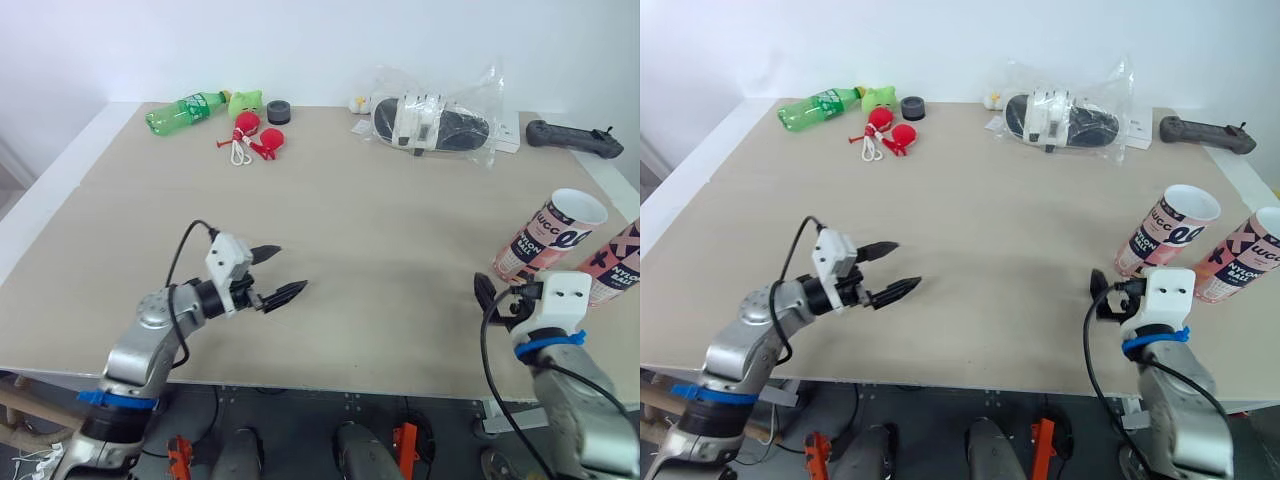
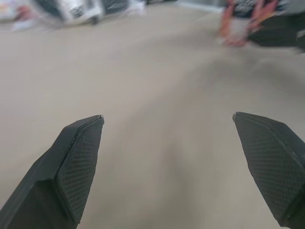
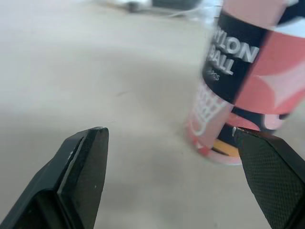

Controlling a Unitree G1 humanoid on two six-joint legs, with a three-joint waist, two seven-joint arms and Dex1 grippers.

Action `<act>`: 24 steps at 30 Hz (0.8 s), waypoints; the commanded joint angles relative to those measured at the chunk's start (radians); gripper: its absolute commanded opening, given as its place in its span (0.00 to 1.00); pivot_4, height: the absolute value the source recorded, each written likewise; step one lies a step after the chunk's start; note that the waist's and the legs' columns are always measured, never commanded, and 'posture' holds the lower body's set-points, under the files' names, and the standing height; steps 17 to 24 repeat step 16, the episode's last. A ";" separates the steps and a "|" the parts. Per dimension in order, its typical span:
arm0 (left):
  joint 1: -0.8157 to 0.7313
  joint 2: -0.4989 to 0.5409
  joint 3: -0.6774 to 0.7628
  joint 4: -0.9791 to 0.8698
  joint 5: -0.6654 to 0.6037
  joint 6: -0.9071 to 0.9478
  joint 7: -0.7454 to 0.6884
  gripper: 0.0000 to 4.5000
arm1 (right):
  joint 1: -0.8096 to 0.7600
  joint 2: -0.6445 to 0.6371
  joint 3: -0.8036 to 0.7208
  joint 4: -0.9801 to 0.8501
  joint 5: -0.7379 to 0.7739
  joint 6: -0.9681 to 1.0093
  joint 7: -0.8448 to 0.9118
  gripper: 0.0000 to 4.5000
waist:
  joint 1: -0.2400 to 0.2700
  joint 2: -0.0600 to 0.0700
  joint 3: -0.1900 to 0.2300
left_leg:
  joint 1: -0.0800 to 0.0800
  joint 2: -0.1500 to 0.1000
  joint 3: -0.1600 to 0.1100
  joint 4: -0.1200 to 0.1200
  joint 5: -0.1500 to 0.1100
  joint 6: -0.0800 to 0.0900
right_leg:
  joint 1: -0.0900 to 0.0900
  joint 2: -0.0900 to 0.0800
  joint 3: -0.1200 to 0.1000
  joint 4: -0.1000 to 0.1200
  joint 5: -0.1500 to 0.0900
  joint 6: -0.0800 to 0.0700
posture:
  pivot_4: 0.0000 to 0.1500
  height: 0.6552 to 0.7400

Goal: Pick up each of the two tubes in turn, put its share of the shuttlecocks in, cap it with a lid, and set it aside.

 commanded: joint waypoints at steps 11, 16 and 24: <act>0.156 0.136 0.153 -0.107 0.010 -0.033 0.021 1.00 | -0.120 -0.263 0.092 0.070 0.169 0.068 0.430 0.99 | 0.006 -0.006 0.002 | 0.000 0.001 0.001 0.002 0.000 0.000 | 0.000 0.000 0.000 0.000 0.001 -0.004 | 1.00 1.00; 0.136 0.138 0.150 -0.093 0.004 -0.024 0.026 1.00 | -0.133 -0.244 0.113 0.066 0.173 0.072 0.419 0.99 | 0.007 -0.006 0.002 | -0.002 0.001 0.001 0.001 0.000 -0.001 | 0.000 0.000 0.000 -0.002 0.000 0.003 | 1.00 1.00; 0.136 0.138 0.150 -0.093 0.004 -0.024 0.026 1.00 | -0.133 -0.244 0.113 0.066 0.173 0.072 0.419 0.99 | 0.007 -0.006 0.002 | -0.002 0.001 0.001 0.001 0.000 -0.001 | 0.000 0.000 0.000 -0.002 0.000 0.003 | 1.00 1.00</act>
